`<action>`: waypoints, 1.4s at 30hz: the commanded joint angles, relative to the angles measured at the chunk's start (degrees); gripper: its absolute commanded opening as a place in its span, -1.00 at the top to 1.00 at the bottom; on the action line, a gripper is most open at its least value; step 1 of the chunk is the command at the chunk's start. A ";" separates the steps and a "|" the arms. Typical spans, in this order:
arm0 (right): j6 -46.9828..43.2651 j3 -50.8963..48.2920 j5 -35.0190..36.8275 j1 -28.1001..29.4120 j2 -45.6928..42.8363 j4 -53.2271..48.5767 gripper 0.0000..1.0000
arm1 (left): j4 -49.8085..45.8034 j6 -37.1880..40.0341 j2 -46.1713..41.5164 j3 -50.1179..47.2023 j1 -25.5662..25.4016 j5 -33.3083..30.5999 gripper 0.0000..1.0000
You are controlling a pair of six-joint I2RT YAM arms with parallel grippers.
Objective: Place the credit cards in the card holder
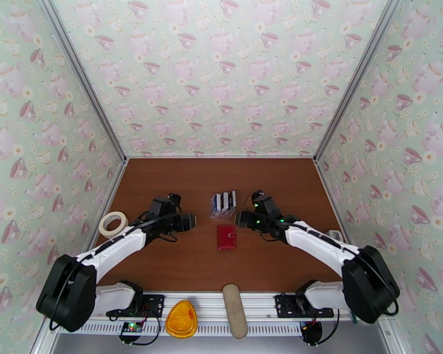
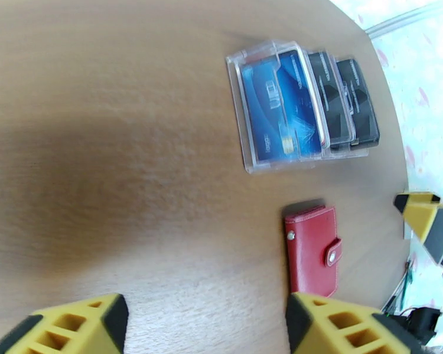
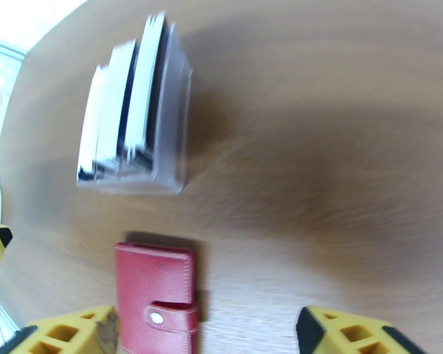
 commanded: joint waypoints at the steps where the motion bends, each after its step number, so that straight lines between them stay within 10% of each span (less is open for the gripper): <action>1: -2.94 1.84 1.76 -3.50 -3.24 -3.94 -0.88 | -0.58 -0.56 -1.28 2.41 2.02 -1.08 -0.95; 24: -12.00 -1.17 9.62 -21.03 -12.92 4.89 -1.00 | 0.69 2.02 -1.02 8.78 14.23 -13.41 -1.00; 42: -20.66 -7.18 11.95 -22.56 -10.61 20.50 -1.00 | 31.53 22.61 -7.13 -9.69 18.40 -17.11 -1.00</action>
